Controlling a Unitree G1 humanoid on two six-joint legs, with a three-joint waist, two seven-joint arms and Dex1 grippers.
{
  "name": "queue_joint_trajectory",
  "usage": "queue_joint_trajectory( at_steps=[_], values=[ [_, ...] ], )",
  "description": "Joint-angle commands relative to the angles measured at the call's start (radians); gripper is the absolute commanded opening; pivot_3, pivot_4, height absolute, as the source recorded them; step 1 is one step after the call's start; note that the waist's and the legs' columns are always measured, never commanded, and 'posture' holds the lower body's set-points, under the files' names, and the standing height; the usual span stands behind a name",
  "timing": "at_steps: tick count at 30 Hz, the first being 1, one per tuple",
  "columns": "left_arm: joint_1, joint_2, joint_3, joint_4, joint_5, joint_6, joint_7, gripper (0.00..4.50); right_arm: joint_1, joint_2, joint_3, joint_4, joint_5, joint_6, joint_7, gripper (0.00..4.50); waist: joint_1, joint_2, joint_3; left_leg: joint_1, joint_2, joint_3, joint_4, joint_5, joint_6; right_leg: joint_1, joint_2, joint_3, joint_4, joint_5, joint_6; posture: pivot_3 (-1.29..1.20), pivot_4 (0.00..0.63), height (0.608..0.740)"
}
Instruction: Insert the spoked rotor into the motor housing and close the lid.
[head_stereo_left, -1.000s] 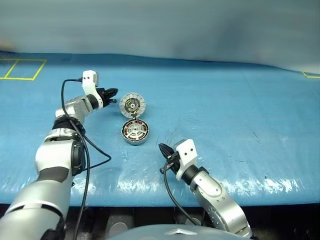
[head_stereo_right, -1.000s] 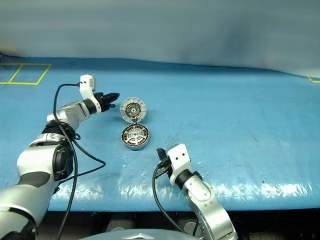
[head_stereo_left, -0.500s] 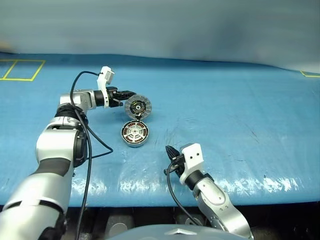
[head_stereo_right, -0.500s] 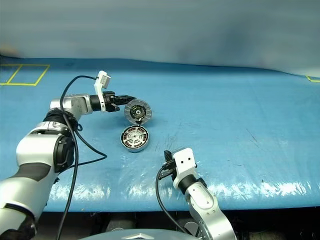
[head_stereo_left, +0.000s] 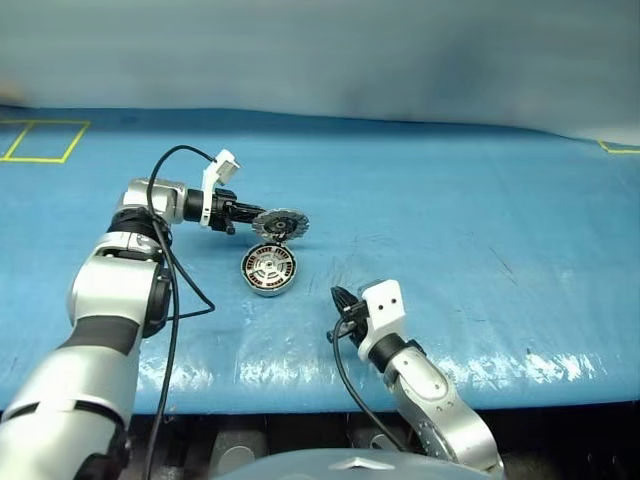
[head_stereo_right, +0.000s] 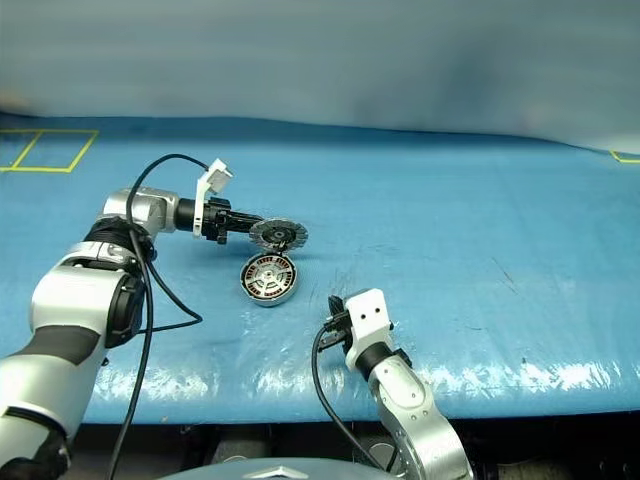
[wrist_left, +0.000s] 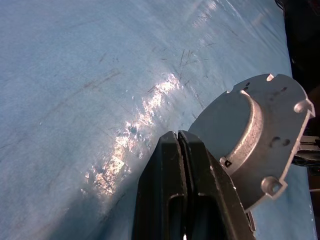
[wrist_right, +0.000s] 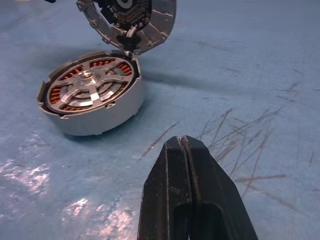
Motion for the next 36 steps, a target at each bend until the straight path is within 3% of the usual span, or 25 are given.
queue_joint_trajectory(
  at_steps=[1,5,11,16,19,29,33,36],
  values=[
    [0.043,0.023,0.069,-0.107,-0.066,-0.03,0.028,0.05,-0.103,-0.005,-0.048,0.074,-0.007,-0.001,0.014,0.0,0.0,0.0,0.0,0.0,0.0,0.0,0.0,0.0,0.0,0.0,0.0,0.0,0.0,0.0,0.0,0.0,0.15,0.74],
    [0.205,0.019,0.121,-0.34,-0.13,-0.018,0.103,0.05,-0.261,-0.009,-0.073,0.213,-0.04,-0.006,0.016,0.0,-0.003,0.001,0.0,0.002,0.0,0.0,-0.001,0.0,0.0,0.0,0.0,0.0,0.002,0.0,0.0,0.0,0.15,0.74],
    [0.596,-0.034,0.229,-0.936,-0.305,0.162,0.296,0.05,-0.503,-0.006,-0.094,0.493,-0.079,-0.075,0.043,0.0,-0.007,0.001,0.0,0.001,0.0,-0.001,-0.001,0.001,-0.001,-0.001,0.0,0.0,0.007,0.003,-0.006,0.0,0.15,0.74],
    [0.99,-0.162,0.266,-1.408,-0.409,0.225,0.515,0.05,-0.72,0.016,-0.104,0.764,-0.091,-0.182,0.097,0.0,-0.011,0.001,0.0,0.004,0.0,0.0,0.0,0.001,-0.001,0.0,-0.001,0.001,0.008,0.003,-0.007,0.0,0.15,0.74],
    [1.146,-0.229,0.257,-1.576,-0.433,0.207,0.62,0.05,-0.81,0.033,-0.116,0.885,-0.08,-0.244,0.142,0.0,-0.007,0.001,0.0,0.005,0.0,0.0,0.0,0.002,-0.001,0.001,0.0,0.0,0.009,0.003,-0.006,0.0,0.15,0.74],
    [1.436,-0.35,0.202,-1.814,-0.445,0.012,0.786,0.05,-0.97,0.055,-0.163,1.133,-0.066,-0.372,0.25,0.0,-0.013,0.002,0.001,0.01,-0.001,0.001,0.005,0.005,0.0,0.008,-0.001,0.003,0.008,0.0,-0.005,0.0,0.15,0.74],
    [1.499,-0.364,0.125,-1.822,-0.329,-0.146,0.849,0.05,-0.95,0.049,-0.165,1.06,-0.058,-0.338,0.289,0.0,-0.014,0.002,0.001,0.011,-0.001,0.001,0.005,0.005,0.0,0.008,0.0,0.003,0.008,-0.001,-0.006,0.0,0.15,0.74],
    [1.53,-0.411,0.082,-1.773,-0.273,-0.28,0.899,0.05,-0.861,0.039,-0.134,0.88,-0.036,-0.274,0.348,0.0,-0.011,0.002,0.001,0.011,-0.001,0.002,0.003,0.005,0.0,0.008,0.0,0.003,0.006,-0.001,-0.006,0.0,0.15,0.74]
  ],
)
